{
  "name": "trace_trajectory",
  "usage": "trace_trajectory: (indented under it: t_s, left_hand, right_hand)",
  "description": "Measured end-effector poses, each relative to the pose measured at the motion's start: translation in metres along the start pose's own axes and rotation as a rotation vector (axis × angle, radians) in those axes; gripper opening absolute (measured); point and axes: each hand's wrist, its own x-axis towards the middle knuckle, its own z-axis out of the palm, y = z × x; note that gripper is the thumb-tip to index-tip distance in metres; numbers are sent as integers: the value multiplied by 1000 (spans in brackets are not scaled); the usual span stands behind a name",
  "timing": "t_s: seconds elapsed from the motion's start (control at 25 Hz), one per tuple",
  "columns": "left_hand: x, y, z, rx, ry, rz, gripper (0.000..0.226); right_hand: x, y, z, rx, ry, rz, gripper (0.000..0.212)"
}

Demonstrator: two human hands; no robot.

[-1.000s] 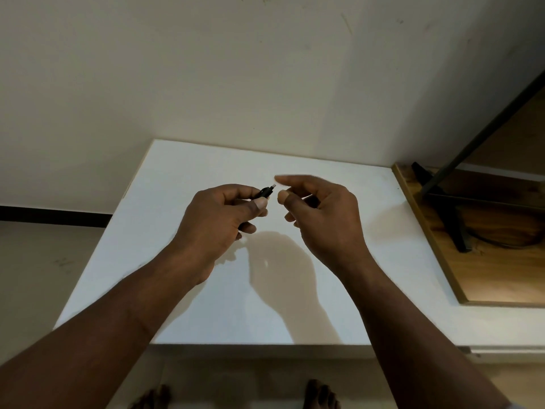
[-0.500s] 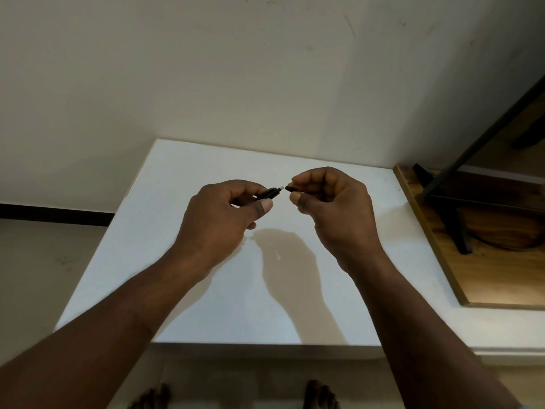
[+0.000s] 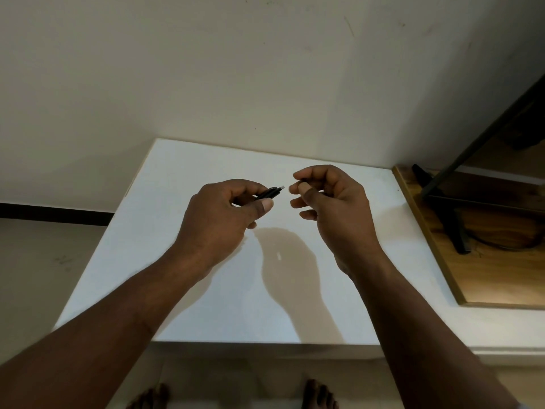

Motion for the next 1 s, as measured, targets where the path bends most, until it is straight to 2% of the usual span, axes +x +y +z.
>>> trace_trajectory:
  t_s: [0.32, 1.0]
  left_hand:
    - [0, -1, 2, 0, -12, 11, 10]
    - [0, -1, 2, 20, -8, 24, 10]
  right_hand:
    - [0, -1, -1, 123, -38, 48, 4]
    - [0, 1, 0, 53, -43, 53, 3]
